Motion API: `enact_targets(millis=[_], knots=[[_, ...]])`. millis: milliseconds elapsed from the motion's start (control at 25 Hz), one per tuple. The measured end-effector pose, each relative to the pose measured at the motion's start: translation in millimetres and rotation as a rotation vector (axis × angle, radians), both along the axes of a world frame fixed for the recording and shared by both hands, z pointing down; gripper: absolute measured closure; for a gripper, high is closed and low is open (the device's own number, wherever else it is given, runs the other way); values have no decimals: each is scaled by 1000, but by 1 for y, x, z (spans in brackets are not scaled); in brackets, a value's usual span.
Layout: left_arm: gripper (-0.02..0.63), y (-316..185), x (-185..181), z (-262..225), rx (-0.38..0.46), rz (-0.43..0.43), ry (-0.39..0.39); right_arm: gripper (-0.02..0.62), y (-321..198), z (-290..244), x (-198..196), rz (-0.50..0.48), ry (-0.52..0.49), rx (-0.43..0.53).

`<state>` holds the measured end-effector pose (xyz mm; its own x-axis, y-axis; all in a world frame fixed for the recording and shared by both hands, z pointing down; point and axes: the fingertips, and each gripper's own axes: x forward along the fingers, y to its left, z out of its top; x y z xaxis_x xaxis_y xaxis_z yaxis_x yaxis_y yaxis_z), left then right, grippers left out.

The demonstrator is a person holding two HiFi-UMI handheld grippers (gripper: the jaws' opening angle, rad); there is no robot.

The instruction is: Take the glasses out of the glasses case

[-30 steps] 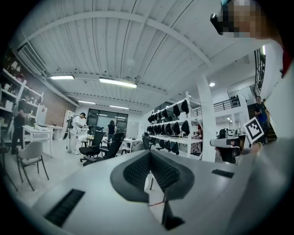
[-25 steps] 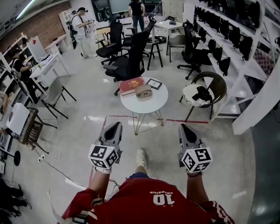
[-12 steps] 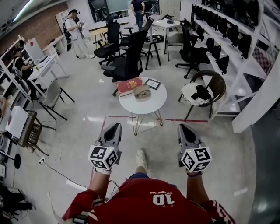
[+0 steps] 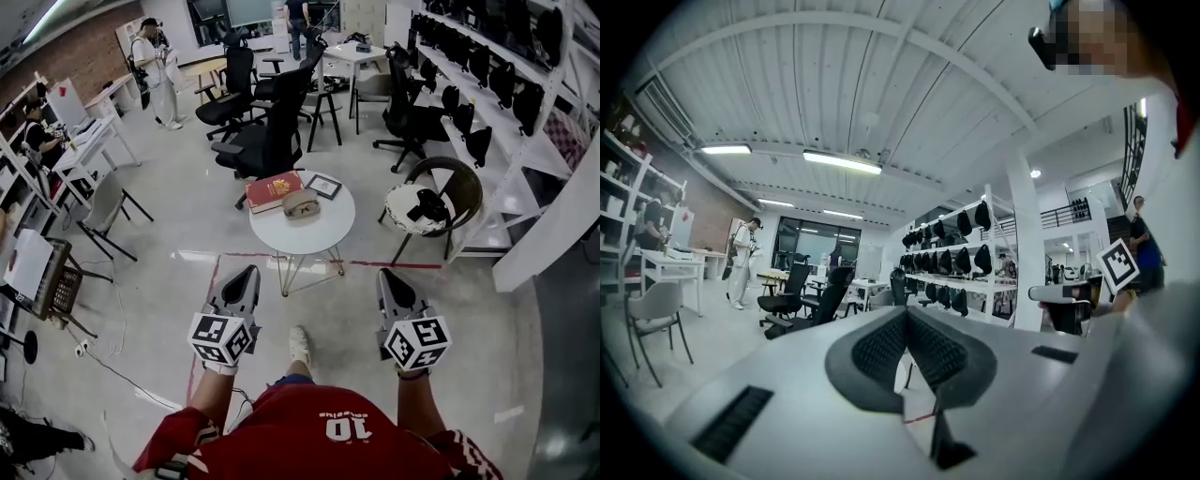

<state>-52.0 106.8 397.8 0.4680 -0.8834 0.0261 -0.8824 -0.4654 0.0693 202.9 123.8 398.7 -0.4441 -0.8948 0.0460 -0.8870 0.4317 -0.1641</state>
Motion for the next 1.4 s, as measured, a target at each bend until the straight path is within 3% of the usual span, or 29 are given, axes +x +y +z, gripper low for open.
enact_targets(millis=[600, 1400], knots=[[597, -120, 1, -9, -16, 31, 10, 578, -116, -14, -12, -9, 7, -14], [597, -275, -69, -7, -38, 27, 53, 578, -271, -33, -90, -42, 113, -26]])
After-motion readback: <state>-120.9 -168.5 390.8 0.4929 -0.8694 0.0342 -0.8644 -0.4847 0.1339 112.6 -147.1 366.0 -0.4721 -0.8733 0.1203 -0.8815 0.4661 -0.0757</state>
